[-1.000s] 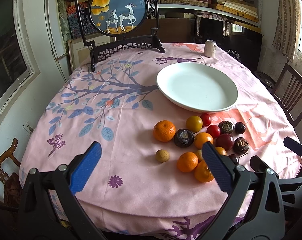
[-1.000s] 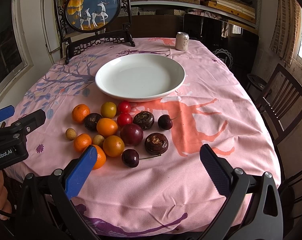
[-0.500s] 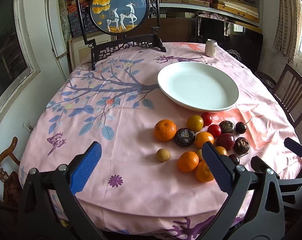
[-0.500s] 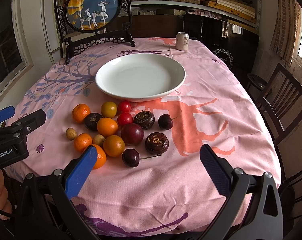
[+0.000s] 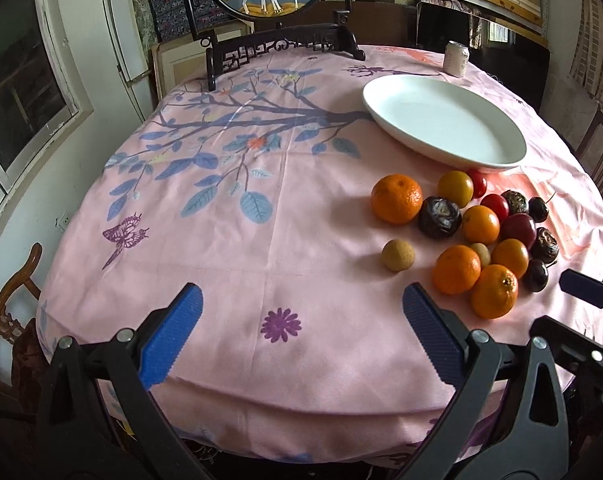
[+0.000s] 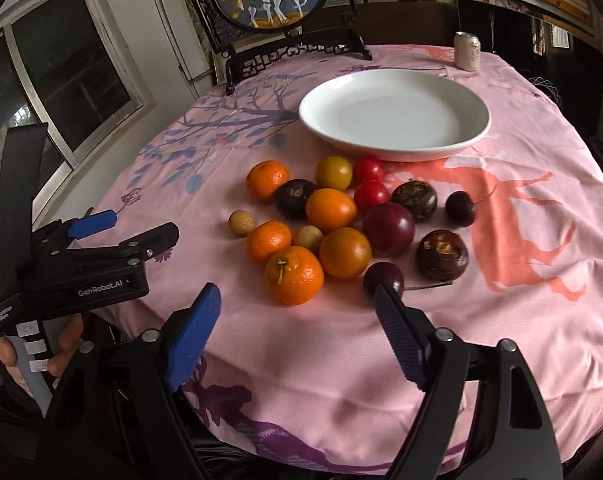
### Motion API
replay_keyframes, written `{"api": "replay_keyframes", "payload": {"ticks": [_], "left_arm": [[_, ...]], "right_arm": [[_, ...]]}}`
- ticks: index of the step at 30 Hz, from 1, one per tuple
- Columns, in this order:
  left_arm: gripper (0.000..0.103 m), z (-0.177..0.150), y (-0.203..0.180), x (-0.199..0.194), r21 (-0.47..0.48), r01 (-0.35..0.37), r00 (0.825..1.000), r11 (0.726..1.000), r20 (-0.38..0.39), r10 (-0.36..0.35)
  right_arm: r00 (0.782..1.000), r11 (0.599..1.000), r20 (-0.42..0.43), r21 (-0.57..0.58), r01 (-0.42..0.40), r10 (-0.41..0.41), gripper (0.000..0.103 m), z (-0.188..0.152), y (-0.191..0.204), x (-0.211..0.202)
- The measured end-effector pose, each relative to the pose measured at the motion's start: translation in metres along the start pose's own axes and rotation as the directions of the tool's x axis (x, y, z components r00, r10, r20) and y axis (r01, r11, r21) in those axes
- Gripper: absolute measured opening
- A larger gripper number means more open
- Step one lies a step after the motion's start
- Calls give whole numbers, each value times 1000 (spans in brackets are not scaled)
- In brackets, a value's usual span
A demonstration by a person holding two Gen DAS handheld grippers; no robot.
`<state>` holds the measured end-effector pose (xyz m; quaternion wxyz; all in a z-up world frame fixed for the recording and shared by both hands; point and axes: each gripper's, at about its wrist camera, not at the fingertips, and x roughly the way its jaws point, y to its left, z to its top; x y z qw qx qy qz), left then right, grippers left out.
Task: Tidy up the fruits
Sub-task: 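Grasp a tangerine with the right tool while the left tool grasps another tangerine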
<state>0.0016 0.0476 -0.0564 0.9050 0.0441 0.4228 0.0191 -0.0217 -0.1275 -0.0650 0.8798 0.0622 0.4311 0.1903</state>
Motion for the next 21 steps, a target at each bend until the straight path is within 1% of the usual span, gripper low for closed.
{"api": "replay_keyframes", "payload": {"ticks": [1,2,3,4,5,6,7,9,12,14,18,21], "left_arm": [[101,0,2,0,-5,-1,1000,1000,-1,1],[101,-1,6,1,-11,1,1000,1000,-1,-1],[101,-1,9,1,-18,1,1000,1000,-2,-1],[101,-1,11,2,-24,1,1000,1000,-6,-1],[101,-1,13,4,-30,2,1000,1000,-12,-2],[101,-1,15,5,-34,5,1000,999,-18,-5],[101,-1,15,7,-37,8,1000,999,-23,-9],[101,-2,14,7,-36,14,999,999,-30,-15],[101,-1,3,4,-10,45,999,999,-26,-45],[101,-2,-11,1,27,73,997,997,-24,-72],[101,-3,-45,4,100,129,991,987,-57,-124],[101,-3,-70,9,141,157,986,977,-77,-147]], "right_arm": [[1000,1000,-22,-8,4,-4,70,1,2,9],[999,1000,-42,-12,5,-5,69,2,4,18],[998,1000,-59,-13,5,-6,64,3,4,27],[997,1000,-75,-9,11,-11,56,4,3,36],[996,1000,-86,-3,16,-16,53,4,2,44],[998,1000,-63,-11,29,-30,42,5,2,47],[999,999,-46,-21,28,-29,41,5,3,49],[998,999,-46,-20,31,-32,41,5,1,48],[997,997,-22,-14,73,-74,41,2,-8,27],[996,995,-4,27,94,-94,41,-3,-25,6],[977,975,22,81,209,-211,41,-19,-59,-25],[977,971,36,129,202,-208,41,-26,-78,-36]]}}
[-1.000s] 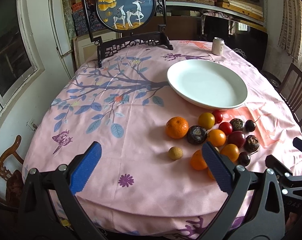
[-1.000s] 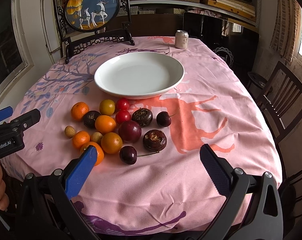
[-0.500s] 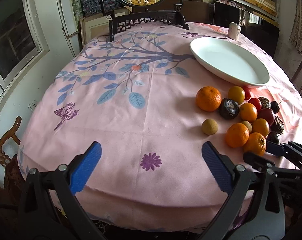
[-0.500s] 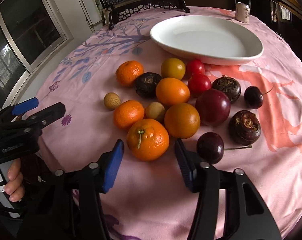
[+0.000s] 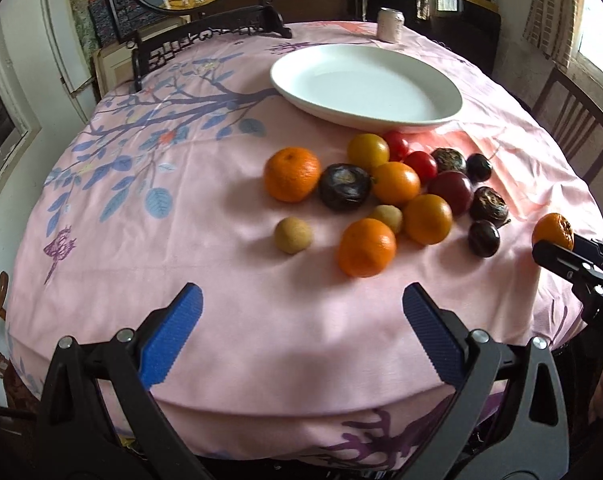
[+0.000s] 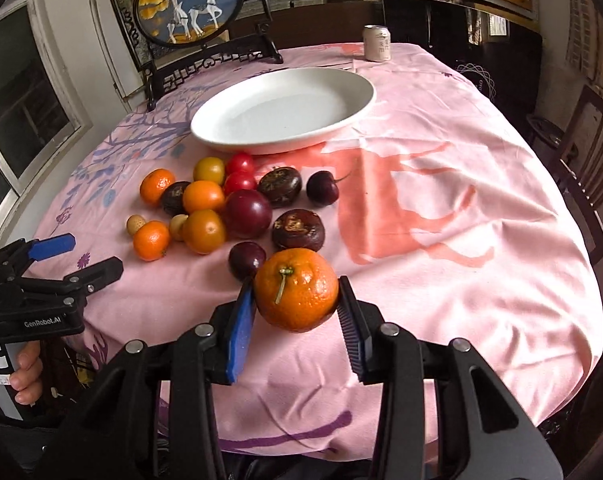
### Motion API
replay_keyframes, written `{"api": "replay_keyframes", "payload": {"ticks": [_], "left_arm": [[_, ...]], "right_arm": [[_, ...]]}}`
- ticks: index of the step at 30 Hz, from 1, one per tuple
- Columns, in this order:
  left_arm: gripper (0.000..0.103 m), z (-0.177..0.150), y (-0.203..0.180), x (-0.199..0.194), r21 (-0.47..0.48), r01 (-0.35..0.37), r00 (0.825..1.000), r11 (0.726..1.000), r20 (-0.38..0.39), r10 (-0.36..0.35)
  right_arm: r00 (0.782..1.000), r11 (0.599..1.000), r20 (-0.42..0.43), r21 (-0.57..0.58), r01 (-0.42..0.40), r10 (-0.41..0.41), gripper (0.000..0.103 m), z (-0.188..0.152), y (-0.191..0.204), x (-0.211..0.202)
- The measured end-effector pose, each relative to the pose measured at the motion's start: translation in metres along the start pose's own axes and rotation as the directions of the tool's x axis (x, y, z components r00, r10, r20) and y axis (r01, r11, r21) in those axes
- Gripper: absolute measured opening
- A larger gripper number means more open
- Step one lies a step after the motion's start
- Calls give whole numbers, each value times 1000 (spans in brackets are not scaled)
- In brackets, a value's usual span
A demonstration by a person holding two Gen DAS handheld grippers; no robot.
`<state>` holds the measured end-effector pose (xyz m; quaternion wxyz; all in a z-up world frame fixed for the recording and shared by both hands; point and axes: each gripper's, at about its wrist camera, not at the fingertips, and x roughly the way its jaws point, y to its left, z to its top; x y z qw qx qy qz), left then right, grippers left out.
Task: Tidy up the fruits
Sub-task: 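Grasp a tangerine with the right tool while the left tool grasps another tangerine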
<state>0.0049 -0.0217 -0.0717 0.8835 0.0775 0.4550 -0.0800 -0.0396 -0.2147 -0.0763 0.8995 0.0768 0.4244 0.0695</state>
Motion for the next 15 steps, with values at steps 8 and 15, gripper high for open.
{"api": "replay_keyframes", "payload": {"ticks": [8,15], "left_arm": [[81,17,-20,23,3,9,1000,1000,-24,-9],[32,21,-22,35,-3,41,998,999,-52,-41]], "right_arm": [[998,998,-5,29,-55,55,41,-9,-12,-1],[998,997,0,36,-61,61,41,-8,-14,-3]]}}
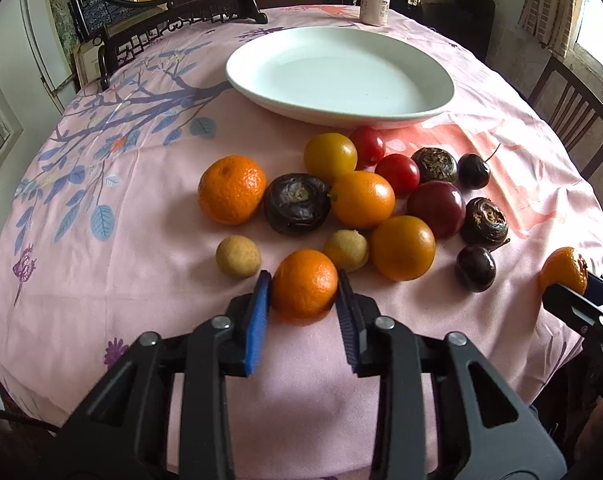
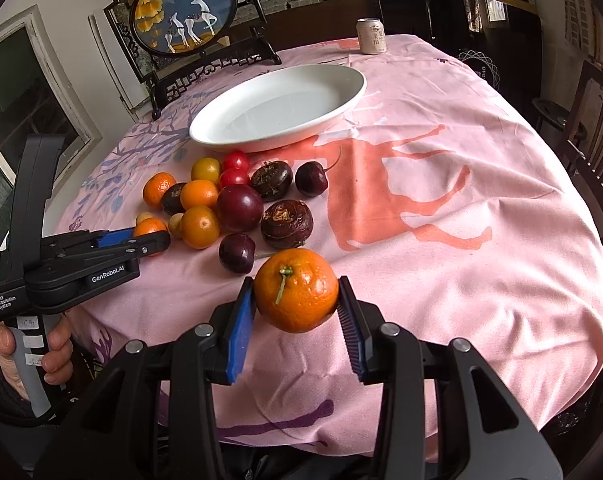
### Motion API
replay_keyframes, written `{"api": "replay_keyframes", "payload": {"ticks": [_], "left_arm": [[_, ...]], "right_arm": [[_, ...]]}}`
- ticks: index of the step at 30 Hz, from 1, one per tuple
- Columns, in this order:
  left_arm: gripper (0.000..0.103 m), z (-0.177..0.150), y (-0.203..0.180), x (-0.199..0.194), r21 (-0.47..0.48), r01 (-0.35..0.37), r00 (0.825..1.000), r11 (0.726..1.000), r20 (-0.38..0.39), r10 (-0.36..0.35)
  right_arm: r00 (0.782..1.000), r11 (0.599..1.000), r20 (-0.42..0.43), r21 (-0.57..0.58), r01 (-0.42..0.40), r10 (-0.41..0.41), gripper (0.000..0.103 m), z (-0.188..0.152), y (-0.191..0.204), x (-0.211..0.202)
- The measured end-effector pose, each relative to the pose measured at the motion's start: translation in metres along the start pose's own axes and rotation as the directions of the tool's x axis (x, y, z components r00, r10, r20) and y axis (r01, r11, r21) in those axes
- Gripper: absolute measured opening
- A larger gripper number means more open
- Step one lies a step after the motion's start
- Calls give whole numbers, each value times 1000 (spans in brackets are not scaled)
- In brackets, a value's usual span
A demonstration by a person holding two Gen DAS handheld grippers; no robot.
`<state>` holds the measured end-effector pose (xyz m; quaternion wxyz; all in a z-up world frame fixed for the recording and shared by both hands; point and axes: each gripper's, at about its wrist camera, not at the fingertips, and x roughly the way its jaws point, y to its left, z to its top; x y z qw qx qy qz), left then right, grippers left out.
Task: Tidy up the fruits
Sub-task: 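Grasp a tangerine with the right tool while the left tool grasps another tangerine, then release both tangerines onto the white plate with both tools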
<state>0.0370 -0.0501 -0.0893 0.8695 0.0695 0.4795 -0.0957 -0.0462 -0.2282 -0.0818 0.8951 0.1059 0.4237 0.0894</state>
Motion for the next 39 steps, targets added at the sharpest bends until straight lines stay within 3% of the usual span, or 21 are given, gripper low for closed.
{"api": "replay_keyframes", "payload": {"ticks": [11,14,17,22,26,30,35,37,39], "left_arm": [[32,8,16,-40,-7,22,996,1000,81,-22],[32,42,22,-53,11,28,994,1000,110,-29],[32,98,27,-54,4,14,991,1000,130,-14],[32,202,31,-5,-53,16,998,998,58,-13],[32,256,31,69,-97,33,999,995,-33,-36],[32,274,25,126,-118,77,989,990,-113,-90],[33,284,16,153,-90,84,984,992,-148,-96],[40,286,18,155,-91,86,982,992,-160,-100],[63,286,22,139,-78,72,989,994,-122,-81]], "right_arm": [[1000,1000,1,-28,-14,14,41,7,15,0],[999,998,25,-56,-30,31,41,31,18,-3],[997,994,74,-111,-21,29,41,77,22,-1],[994,988,93,-150,-34,48,41,178,16,41],[1000,981,10,-192,-23,25,41,235,12,109],[992,985,-125,-171,-14,-7,41,257,1,179],[984,980,-172,-200,12,-47,43,270,0,215],[980,974,-180,-222,40,-81,52,272,1,219],[983,970,-152,-232,66,-103,52,272,2,207]]}}
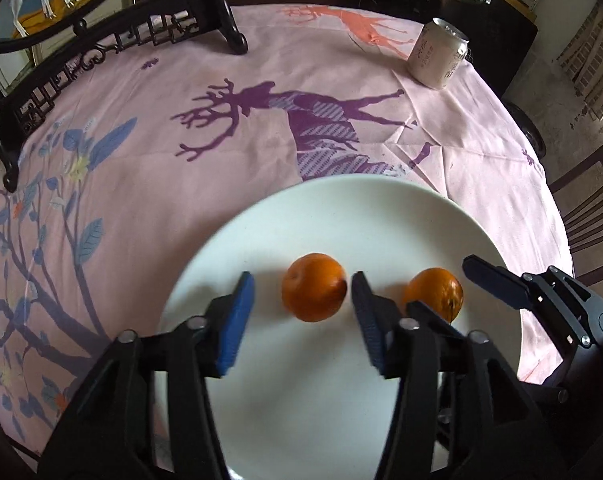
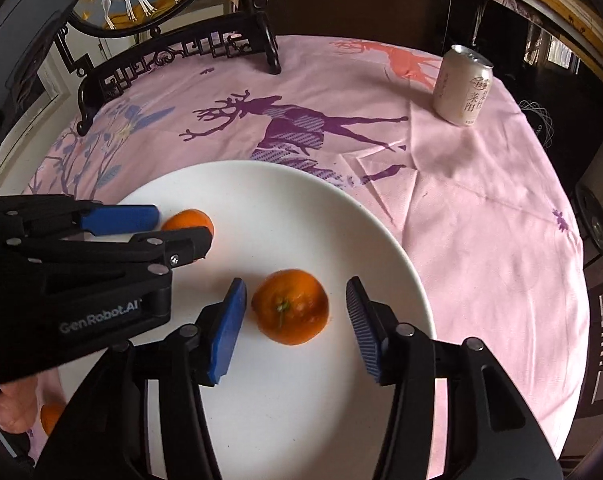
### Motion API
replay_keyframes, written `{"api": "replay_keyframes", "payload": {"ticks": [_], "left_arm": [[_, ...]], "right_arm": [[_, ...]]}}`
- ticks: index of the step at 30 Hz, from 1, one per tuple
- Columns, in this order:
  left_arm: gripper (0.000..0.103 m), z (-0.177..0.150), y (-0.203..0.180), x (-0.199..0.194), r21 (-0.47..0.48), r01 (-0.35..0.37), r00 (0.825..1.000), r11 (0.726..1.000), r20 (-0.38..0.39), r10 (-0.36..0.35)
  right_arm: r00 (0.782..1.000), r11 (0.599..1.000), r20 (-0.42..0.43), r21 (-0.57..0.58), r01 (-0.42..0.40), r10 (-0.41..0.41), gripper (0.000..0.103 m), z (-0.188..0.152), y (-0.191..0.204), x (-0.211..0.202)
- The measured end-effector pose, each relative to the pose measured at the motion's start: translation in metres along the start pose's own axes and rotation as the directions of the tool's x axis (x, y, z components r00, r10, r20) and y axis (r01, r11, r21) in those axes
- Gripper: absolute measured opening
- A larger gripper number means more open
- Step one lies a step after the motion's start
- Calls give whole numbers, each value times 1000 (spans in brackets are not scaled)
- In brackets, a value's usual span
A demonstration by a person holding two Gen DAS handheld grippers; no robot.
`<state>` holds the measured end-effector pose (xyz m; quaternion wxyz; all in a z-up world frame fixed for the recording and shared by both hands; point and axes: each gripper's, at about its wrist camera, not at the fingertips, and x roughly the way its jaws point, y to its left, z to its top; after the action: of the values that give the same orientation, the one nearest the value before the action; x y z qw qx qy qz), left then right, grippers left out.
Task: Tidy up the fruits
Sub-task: 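Release both tangerines onto the white plate with both tools, then grasp a dark cherry with the right tool while the left tool grasps a longan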
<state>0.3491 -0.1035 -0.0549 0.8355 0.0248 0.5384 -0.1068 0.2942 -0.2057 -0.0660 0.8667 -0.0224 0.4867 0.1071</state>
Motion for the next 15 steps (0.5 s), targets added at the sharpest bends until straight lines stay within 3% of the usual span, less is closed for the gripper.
{"api": "replay_keyframes", "payload": {"ticks": [3,6,9,12,15], "left_arm": [[68,-14,7,-44,20,-10,995,1000,99,8],[75,-52,13,-89,36,-64,984,997,171,57],[92,-115,23,-121,25,-89,970,996,231,80],[93,-184,37,-137,-4,-87,960,996,265,85],[94,-242,54,-140,-49,-66,963,997,257,77]], "right_arm": [[998,1000,64,10,0,0,55,-11,-1,-40],[994,999,106,24,24,-27,57,-40,7,-86],[993,998,115,58,5,-11,58,-94,19,-117],[992,994,115,96,-60,48,59,-157,32,-130],[992,986,122,156,-62,43,59,-211,45,-139]]}}
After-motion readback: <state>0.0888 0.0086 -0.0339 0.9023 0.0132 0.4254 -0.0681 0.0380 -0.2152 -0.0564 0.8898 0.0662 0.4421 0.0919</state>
